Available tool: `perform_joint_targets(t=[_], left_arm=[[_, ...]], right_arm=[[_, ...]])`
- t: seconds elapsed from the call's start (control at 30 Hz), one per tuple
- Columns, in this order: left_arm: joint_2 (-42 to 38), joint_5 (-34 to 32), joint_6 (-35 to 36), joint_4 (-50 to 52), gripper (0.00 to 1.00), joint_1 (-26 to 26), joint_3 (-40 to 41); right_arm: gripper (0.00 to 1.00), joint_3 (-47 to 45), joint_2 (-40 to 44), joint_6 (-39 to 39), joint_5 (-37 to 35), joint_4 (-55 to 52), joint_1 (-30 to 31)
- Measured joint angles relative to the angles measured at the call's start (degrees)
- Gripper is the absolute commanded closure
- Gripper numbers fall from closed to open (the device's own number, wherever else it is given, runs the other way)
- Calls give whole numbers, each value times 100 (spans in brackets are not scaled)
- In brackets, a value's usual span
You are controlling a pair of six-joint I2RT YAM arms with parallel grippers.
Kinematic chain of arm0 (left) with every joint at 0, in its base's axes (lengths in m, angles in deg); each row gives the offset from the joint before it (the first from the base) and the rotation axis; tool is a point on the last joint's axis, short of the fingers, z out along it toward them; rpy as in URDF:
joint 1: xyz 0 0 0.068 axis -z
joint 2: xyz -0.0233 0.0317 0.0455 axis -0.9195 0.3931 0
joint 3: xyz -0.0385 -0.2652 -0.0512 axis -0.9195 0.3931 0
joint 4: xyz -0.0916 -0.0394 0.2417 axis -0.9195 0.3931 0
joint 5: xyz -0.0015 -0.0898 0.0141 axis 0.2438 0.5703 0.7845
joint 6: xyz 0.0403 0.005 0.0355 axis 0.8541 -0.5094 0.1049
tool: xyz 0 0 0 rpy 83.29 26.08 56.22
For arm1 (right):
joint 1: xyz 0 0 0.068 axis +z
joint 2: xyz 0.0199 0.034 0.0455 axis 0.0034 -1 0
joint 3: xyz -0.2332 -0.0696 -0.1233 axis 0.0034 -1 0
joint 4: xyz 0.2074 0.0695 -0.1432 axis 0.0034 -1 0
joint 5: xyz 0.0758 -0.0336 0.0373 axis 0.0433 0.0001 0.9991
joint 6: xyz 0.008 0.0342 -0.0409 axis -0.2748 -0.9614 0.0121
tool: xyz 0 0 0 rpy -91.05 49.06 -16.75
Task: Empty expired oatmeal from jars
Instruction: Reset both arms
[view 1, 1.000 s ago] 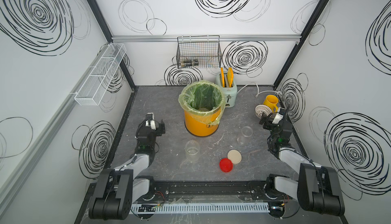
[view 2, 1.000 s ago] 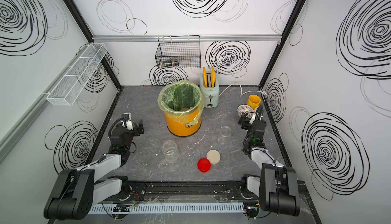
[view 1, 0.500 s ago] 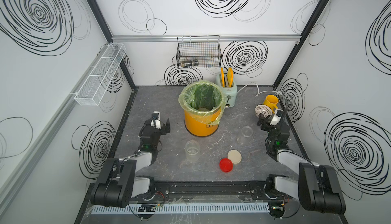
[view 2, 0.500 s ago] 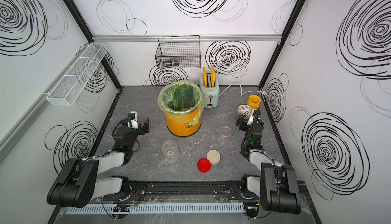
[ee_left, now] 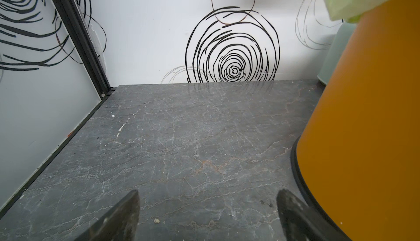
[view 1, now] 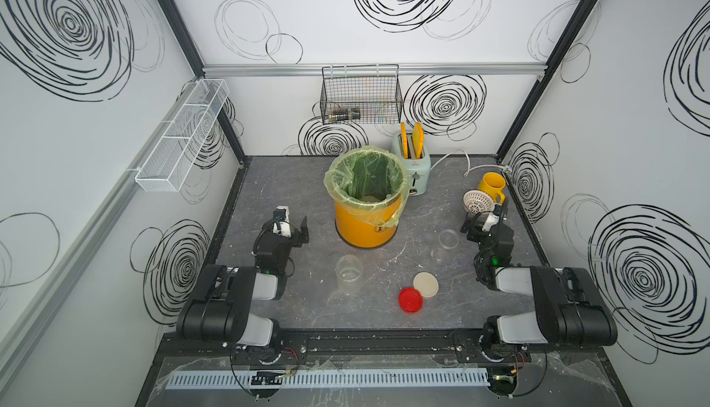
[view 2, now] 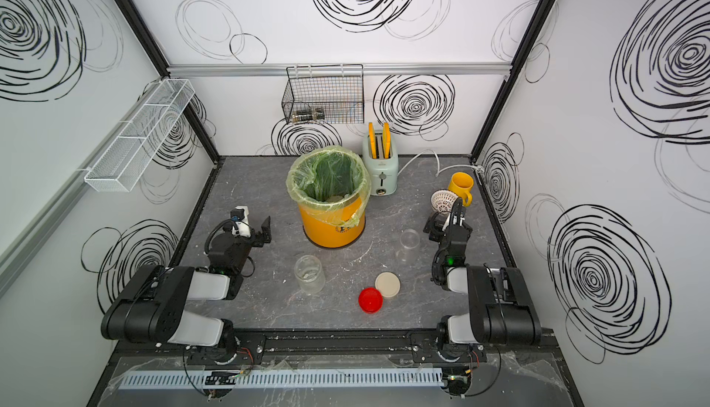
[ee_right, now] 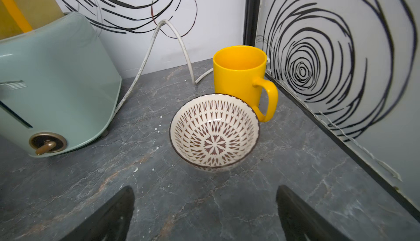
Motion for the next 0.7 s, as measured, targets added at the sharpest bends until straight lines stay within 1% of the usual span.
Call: perform_joint_targets(t=[0.1, 0.23, 0.3, 0.4, 0.7], left_arm=[[0, 39, -22, -20, 4, 0, 0], [0, 63, -31, -26, 4, 0, 0], [0, 44, -31, -26, 4, 9, 0], [0, -33, -28, -26, 4, 55, -2], [0, -142, -35, -24, 4, 55, -11]], right_arm=[[2, 197, -164, 116, -4, -22, 92], [2, 240, -192, 219, -4, -22, 151], [2, 131, -195, 256, 46, 153, 151], [2, -232, -297, 304, 33, 702, 151], [2, -273, -315, 297, 37, 717, 111]])
